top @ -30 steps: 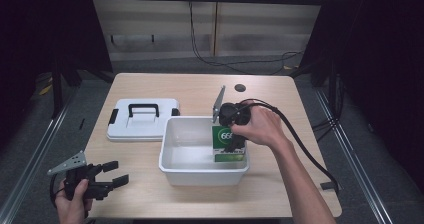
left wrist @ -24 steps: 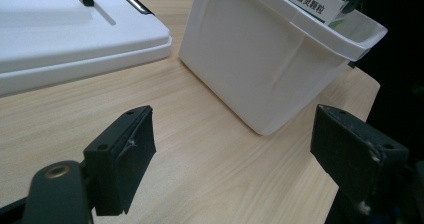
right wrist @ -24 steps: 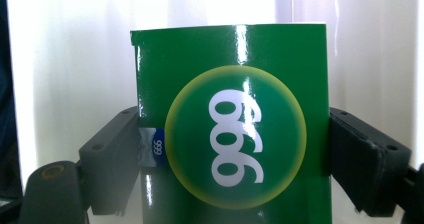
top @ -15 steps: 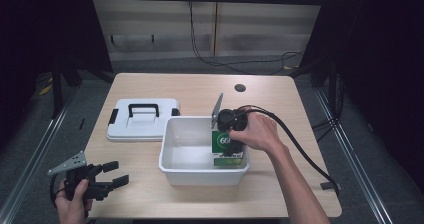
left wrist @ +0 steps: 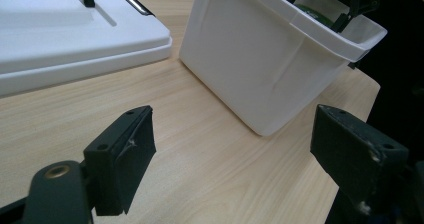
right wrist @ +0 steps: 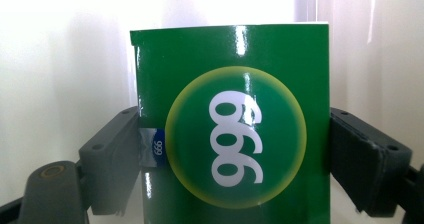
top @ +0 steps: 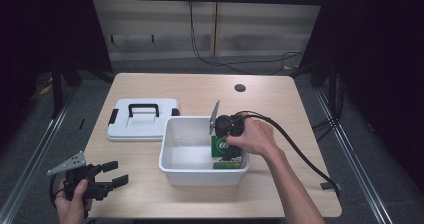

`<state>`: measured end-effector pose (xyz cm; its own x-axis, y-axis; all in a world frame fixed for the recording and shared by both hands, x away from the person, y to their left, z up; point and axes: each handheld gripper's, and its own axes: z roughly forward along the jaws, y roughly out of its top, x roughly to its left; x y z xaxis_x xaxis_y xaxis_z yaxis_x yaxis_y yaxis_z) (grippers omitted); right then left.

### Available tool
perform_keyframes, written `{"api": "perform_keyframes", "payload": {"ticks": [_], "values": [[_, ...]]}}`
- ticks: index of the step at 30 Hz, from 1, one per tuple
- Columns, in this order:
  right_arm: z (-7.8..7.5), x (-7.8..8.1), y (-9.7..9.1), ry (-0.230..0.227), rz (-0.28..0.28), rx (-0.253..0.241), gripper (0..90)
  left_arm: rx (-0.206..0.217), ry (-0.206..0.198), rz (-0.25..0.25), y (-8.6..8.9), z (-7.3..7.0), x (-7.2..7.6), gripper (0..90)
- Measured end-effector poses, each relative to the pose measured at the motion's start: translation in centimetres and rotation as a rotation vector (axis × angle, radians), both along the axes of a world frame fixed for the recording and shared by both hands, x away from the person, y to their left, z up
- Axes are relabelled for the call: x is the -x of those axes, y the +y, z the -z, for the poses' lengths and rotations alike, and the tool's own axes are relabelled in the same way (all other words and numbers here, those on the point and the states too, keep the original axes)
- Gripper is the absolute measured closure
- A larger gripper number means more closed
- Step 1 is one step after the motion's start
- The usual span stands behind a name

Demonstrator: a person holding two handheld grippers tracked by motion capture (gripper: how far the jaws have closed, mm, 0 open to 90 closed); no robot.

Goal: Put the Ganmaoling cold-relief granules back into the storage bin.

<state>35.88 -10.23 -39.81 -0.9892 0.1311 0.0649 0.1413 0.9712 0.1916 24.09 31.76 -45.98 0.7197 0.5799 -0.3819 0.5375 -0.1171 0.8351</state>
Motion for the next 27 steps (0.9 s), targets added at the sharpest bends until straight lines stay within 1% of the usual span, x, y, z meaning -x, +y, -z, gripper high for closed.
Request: {"api": "perform_keyframes", "payload": {"ticks": [1, 2, 8, 9, 13, 16, 17, 20, 24, 27], "values": [[0.09, 0.06, 0.03, 0.002, 0.011, 0.003, 14.9, 0.003, 0.001, -0.001, -0.01, 0.00, 0.01, 18.0], [0.20, -0.03, 0.03, 0.003, 0.001, 0.005, 14.9, 0.003, 0.001, -0.001, 0.00, 0.00, 0.01, 17.9], [0.52, -0.02, 0.20, 0.002, 0.000, 0.024, 14.9, 0.004, 0.001, -0.001, 0.00, -0.01, 0.02, 17.9], [0.54, -0.06, 0.21, -0.003, -0.009, 0.028, 14.9, 0.003, -0.001, -0.001, 0.02, -0.01, 0.00, 17.9], [0.66, 0.00, 0.33, -0.010, -0.012, 0.042, 14.7, 0.006, -0.002, -0.004, 0.01, -0.02, 0.03, 17.9], [0.73, 0.14, 0.44, -0.018, -0.017, 0.071, 14.5, 0.011, -0.012, -0.005, 0.09, -0.14, 0.12, 17.9], [0.82, 0.17, 0.47, -0.022, -0.029, 0.070, 14.5, 0.012, -0.015, -0.008, 0.11, -0.15, 0.12, 17.9], [0.95, 0.11, 0.57, -0.019, -0.032, 0.072, 14.4, 0.012, -0.011, -0.005, 0.11, -0.11, 0.10, 18.0], [0.98, 0.10, 0.59, -0.022, -0.024, 0.071, 13.8, 0.011, -0.010, -0.002, 0.07, -0.11, 0.09, 17.9], [0.90, 0.10, 0.56, -0.014, -0.011, 0.071, 13.1, 0.012, -0.010, -0.002, 0.08, -0.11, 0.10, 17.9]]}}
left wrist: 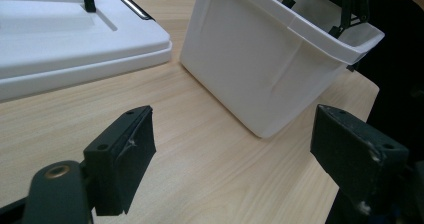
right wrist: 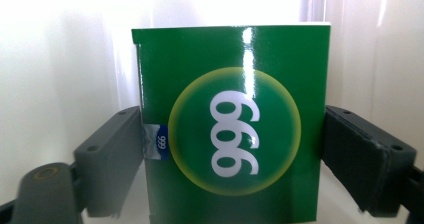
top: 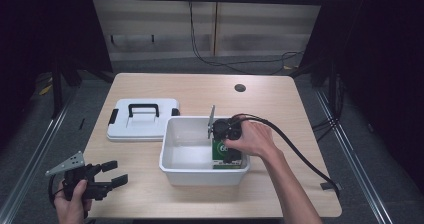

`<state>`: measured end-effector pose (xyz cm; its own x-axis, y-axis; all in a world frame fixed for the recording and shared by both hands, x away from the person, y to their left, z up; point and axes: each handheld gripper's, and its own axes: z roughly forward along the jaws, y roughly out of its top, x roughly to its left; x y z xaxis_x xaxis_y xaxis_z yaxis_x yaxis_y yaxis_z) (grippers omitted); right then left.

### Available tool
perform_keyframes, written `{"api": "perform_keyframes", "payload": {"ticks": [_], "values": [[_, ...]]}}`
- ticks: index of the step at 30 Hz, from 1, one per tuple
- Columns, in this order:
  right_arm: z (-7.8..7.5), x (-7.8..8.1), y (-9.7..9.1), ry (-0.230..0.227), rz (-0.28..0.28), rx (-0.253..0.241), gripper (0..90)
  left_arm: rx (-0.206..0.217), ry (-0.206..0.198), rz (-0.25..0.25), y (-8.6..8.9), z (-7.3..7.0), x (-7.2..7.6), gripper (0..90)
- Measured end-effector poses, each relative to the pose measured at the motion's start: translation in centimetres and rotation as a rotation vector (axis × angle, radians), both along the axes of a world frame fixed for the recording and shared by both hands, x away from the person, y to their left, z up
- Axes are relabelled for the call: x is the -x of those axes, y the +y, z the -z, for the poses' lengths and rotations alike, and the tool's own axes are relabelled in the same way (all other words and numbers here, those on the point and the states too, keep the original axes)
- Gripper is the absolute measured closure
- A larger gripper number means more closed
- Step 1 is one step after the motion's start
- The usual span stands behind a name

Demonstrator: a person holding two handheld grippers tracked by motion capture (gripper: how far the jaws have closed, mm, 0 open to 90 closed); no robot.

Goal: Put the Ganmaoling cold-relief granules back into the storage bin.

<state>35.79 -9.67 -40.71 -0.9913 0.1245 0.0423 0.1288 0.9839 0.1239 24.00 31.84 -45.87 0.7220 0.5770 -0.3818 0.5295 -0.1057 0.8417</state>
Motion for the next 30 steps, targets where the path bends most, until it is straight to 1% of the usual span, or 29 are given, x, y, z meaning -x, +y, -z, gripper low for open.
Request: {"api": "perform_keyframes", "payload": {"ticks": [1, 2, 3, 4, 5, 6, 7, 9, 10, 11, 12, 14, 15, 17, 18, 20, 21, 22, 23, 25, 26, 28, 30], "values": [[-0.1, 0.0, -0.1, -0.003, 0.002, 0.000, 12.9, 0.000, 0.000, 0.001, 0.0, 0.0, 0.0, 17.9], [-0.3, 0.0, -0.1, -0.003, 0.018, -0.001, 12.7, 0.000, 0.000, 0.002, 0.0, 0.0, 0.0, 17.9], [-0.4, 0.0, -0.3, -0.012, 0.015, -0.006, 12.7, -0.001, 0.001, 0.002, 0.0, 0.0, 0.0, 18.0], [-0.5, 0.0, -0.3, -0.011, 0.021, -0.013, 12.7, 0.000, 0.001, 0.002, 0.0, 0.0, 0.0, 17.9], [-0.5, 0.0, -0.5, -0.012, 0.009, -0.021, 12.5, 0.000, 0.001, 0.002, 0.0, 0.0, 0.0, 17.9], [-0.7, 0.1, -0.5, -0.011, 0.022, -0.030, 12.6, 0.000, 0.001, 0.002, 0.0, 0.0, 0.0, 17.9], [-0.8, 0.1, -0.7, -0.019, 0.016, -0.042, 12.9, -0.001, 0.001, 0.002, 0.0, 0.0, 0.0, 17.9], [-1.2, 0.2, -0.9, -0.034, 0.030, -0.059, 12.2, -0.001, 0.001, 0.002, 0.0, 0.0, 0.0, 17.9], [-1.3, 0.2, -1.1, -0.032, 0.040, -0.070, 12.1, -0.001, 0.001, 0.002, 0.0, 0.0, 0.0, 17.9], [-1.3, 0.2, -1.3, -0.040, 0.029, -0.088, 12.0, -0.002, 0.001, 0.002, 0.0, 0.0, 0.0, 17.9], [-1.5, 0.3, -1.4, -0.033, 0.045, -0.091, 11.9, -0.002, 0.001, 0.003, 0.0, 0.0, 0.0, 17.9], [-1.6, 0.4, -1.7, -0.029, 0.047, -0.118, 11.8, -0.004, 0.003, 0.003, 0.0, 0.0, 0.0, 17.9], [-1.6, 0.3, -1.9, -0.037, 0.038, -0.135, 11.6, -0.004, 0.002, 0.003, -0.1, 0.0, 0.0, 17.9], [-1.8, 0.5, -2.1, -0.033, 0.061, -0.147, 11.6, -0.004, 0.003, 0.003, -0.1, 0.0, 0.0, 17.9], [-1.8, 0.4, -2.3, -0.040, 0.056, -0.168, 11.4, -0.004, 0.002, 0.003, -0.1, 0.0, 0.0, 17.9], [-2.1, 0.5, -2.6, -0.041, 0.062, -0.192, 11.7, -0.004, 0.003, 0.003, -0.1, 0.1, 0.0, 17.9], [-2.2, 0.5, -2.8, -0.048, 0.061, -0.209, 12.0, -0.004, 0.005, 0.002, -0.1, 0.1, 0.0, 17.9], [-2.3, 0.6, -3.0, -0.052, 0.072, -0.217, 12.0, -0.008, 0.001, 0.001, -0.1, 0.1, -0.1, 17.9], [-2.4, 0.5, -3.1, -0.066, 0.071, -0.228, 11.9, -0.005, 0.006, 0.000, -0.1, 0.1, 0.0, 17.9], [-2.7, 0.6, -3.4, -0.066, 0.079, -0.258, 11.9, -0.007, 0.003, 0.004, -0.1, 0.1, 0.0, 17.9], [-2.9, 0.6, -3.6, -0.073, 0.077, -0.272, 11.9, -0.005, 0.005, 0.003, -0.1, 0.0, 0.0, 17.9], [-3.2, 0.8, -3.9, -0.081, 0.091, -0.287, 11.8, -0.003, 0.007, 0.000, 0.0, 0.1, 0.0, 17.9], [-3.4, 1.0, -4.1, -0.083, 0.092, -0.292, 11.9, -0.004, 0.007, 0.000, -0.1, 0.1, 0.0, 17.9]]}}
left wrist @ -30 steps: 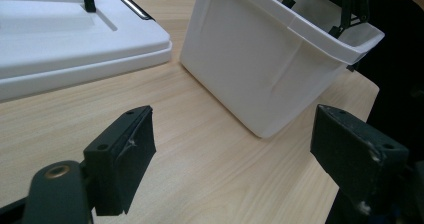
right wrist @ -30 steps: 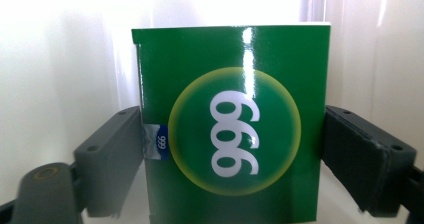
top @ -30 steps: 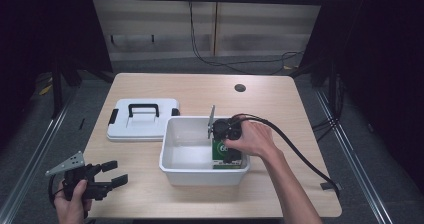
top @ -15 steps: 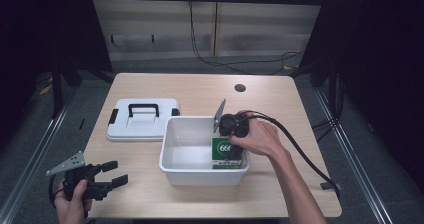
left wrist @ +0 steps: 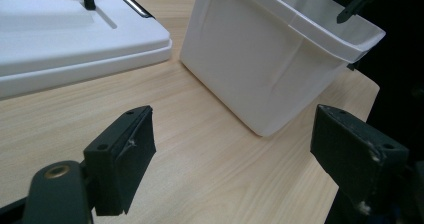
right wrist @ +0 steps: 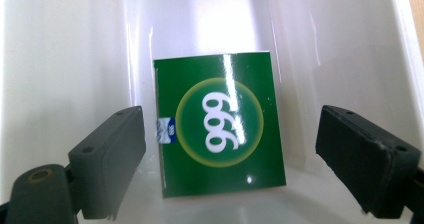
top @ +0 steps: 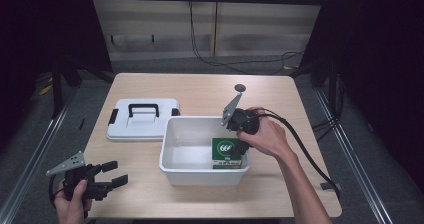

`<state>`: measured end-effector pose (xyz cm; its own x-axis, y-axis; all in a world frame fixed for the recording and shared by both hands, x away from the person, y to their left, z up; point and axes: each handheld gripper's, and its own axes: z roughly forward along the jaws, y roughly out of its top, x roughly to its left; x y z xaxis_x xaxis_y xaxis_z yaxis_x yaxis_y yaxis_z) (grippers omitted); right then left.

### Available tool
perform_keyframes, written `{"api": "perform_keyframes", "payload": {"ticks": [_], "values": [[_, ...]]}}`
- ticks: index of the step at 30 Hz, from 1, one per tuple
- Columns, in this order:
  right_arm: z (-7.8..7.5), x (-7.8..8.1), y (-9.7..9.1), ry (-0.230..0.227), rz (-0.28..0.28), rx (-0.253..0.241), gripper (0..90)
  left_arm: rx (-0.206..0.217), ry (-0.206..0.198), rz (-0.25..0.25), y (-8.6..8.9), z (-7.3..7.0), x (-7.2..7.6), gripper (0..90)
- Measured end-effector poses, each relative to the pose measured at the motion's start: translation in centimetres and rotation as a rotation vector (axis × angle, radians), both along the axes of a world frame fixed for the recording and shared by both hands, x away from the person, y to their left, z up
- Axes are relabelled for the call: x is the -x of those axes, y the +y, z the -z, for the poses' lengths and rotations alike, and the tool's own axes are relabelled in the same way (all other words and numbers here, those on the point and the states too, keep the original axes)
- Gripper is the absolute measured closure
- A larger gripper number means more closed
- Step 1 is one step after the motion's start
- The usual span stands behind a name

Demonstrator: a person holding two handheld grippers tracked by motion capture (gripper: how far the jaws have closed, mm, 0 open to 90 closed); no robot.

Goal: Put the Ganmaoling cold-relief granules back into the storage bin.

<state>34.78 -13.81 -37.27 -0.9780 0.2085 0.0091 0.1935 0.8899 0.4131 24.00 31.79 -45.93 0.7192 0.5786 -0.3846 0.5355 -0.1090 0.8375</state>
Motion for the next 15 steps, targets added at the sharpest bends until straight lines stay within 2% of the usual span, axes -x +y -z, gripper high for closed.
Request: {"api": "perform_keyframes", "payload": {"ticks": [7, 10, 15], "values": [[-0.3, 0.6, -1.4, -0.032, 0.036, -0.081, 11.9, 0.000, -0.002, 0.000, 0.1, 0.0, 0.0, 17.9], [-0.5, 0.9, -1.8, -0.057, 0.058, -0.095, 12.4, 0.000, 0.002, 0.000, 0.1, 0.0, 0.0, 17.9], [-1.0, 1.4, -3.1, -0.075, 0.079, -0.147, 12.5, 0.000, 0.000, -0.001, 0.1, 0.0, 0.0, 17.9]]}}
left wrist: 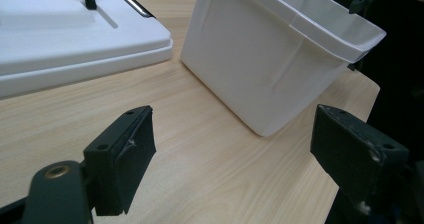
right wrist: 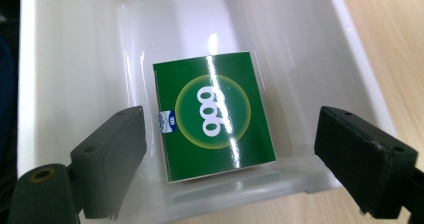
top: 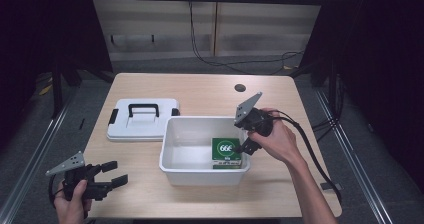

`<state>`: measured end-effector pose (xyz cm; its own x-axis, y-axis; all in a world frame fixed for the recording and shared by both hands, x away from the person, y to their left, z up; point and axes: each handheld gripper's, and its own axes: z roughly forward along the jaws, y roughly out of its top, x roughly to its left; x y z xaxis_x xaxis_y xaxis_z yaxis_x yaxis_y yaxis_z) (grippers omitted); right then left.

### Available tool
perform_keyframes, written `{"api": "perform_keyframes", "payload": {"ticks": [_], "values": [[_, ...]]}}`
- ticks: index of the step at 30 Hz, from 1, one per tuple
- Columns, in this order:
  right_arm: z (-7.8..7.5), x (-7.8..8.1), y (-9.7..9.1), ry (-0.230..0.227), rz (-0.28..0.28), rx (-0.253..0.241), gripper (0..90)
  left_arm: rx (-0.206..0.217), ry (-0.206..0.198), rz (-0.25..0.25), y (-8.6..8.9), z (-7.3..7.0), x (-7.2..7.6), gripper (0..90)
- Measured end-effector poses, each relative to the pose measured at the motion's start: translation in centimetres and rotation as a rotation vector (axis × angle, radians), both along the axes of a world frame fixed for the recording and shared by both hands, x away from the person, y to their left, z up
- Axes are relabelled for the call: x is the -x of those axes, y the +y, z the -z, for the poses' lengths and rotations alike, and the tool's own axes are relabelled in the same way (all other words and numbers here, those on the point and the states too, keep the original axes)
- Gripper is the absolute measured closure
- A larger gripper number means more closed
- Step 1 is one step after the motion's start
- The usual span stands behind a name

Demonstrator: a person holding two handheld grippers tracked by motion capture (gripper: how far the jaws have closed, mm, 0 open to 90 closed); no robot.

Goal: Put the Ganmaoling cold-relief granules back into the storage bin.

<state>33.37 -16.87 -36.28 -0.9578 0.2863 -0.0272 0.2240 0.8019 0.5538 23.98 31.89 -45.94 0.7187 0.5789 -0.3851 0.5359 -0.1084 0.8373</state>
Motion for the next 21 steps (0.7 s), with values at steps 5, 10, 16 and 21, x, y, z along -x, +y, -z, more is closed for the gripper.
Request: {"api": "perform_keyframes", "payload": {"ticks": [5, 10, 16, 21], "values": [[-0.4, 0.7, -1.6, -0.016, 0.048, -0.077, 12.5, -0.001, 0.001, -0.001, 0.0, 0.0, 0.0, 17.9], [-0.5, 1.2, -3.3, -0.036, 0.083, -0.135, 12.5, -0.002, 0.002, -0.003, 0.0, 0.0, 0.0, 17.9], [-0.5, 2.1, -5.0, -0.052, 0.137, -0.169, 12.6, -0.003, 0.001, -0.005, 0.0, 0.0, 0.0, 17.9], [0.1, 3.0, -6.5, -0.052, 0.184, -0.203, 12.7, -0.007, 0.001, -0.004, -0.1, 0.0, 0.0, 17.9]]}}
